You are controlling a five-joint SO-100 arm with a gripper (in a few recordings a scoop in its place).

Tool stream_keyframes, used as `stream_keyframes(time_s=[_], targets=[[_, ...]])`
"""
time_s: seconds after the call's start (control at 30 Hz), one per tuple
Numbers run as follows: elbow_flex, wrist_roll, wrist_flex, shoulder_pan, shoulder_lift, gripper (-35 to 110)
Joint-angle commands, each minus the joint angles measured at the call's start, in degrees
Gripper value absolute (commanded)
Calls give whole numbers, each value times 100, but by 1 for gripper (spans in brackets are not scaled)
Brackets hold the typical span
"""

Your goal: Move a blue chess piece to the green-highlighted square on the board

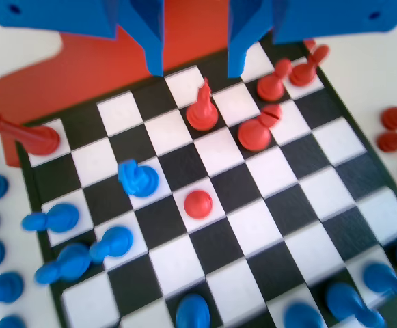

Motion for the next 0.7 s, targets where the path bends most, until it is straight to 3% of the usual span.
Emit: stream_keyframes(time_s=[0.0,0.67], targets=[[149,-132,-105,26,211,16],[176,-185,-343,26,-158,15]])
